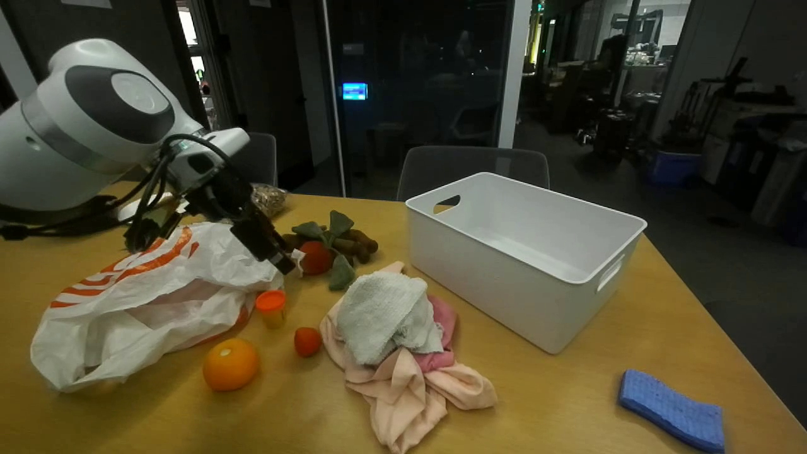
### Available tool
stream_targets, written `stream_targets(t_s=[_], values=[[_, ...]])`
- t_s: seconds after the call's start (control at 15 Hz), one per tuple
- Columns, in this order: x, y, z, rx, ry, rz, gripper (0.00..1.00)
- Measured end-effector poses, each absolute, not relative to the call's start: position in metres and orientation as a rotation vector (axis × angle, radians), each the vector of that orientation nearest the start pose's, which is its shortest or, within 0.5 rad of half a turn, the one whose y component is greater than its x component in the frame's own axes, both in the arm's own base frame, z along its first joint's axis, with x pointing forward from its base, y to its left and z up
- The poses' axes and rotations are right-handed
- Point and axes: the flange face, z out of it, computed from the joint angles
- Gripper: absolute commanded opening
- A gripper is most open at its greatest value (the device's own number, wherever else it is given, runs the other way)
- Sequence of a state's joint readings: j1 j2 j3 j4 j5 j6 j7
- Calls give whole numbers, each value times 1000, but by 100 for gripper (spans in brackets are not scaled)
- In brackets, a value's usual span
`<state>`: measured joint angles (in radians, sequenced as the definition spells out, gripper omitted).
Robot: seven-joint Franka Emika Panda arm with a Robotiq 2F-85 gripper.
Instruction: Remove the orange plush toy, yellow container, strawberry plush toy from the plastic, put them on the table, lift the white towel, peach and pink shirt and put them in the plastic
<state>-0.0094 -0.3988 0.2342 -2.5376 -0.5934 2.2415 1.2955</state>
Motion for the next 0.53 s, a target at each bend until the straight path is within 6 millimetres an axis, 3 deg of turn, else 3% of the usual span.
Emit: stream_targets(t_s=[0.2, 0.53], values=[[414, 67, 431, -3158, 1298, -767, 100], [414, 69, 425, -3174, 1291, -756, 100]])
